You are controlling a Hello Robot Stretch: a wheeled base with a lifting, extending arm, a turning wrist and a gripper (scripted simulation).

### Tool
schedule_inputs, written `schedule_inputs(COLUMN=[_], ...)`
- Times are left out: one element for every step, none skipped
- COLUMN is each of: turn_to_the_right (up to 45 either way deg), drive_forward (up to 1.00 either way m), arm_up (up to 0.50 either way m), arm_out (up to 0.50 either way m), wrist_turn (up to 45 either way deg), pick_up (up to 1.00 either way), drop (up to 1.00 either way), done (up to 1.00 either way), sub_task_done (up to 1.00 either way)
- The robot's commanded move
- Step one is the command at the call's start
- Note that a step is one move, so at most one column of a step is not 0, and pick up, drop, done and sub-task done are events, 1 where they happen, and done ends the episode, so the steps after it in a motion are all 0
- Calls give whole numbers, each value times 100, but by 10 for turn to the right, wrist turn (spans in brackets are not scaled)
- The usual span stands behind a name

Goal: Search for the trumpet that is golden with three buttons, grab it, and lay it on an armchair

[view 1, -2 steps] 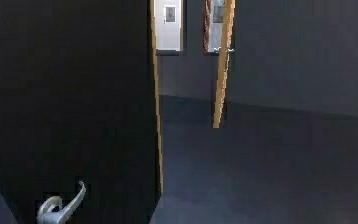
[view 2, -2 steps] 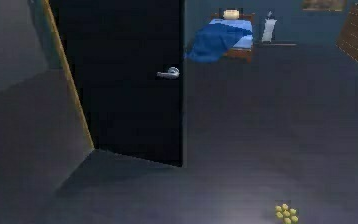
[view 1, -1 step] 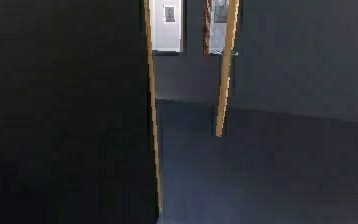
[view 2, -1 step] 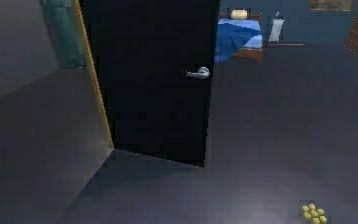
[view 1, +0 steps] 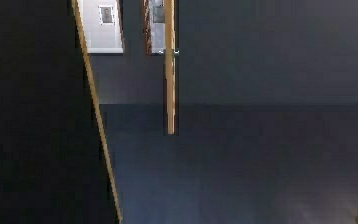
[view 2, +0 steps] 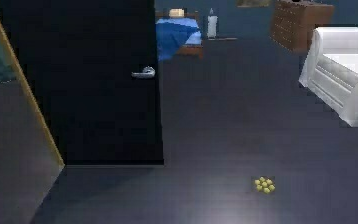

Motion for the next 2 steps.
schedule_inputs(turn_to_the_right=[0, 120], drive_forward=[100, 0], arm_up=[0, 0], arm_out=[0, 0], wrist_turn=[0, 0], pick_up=[0, 0], drop=[0, 0], done=[0, 0], sub_task_done=[0, 0])
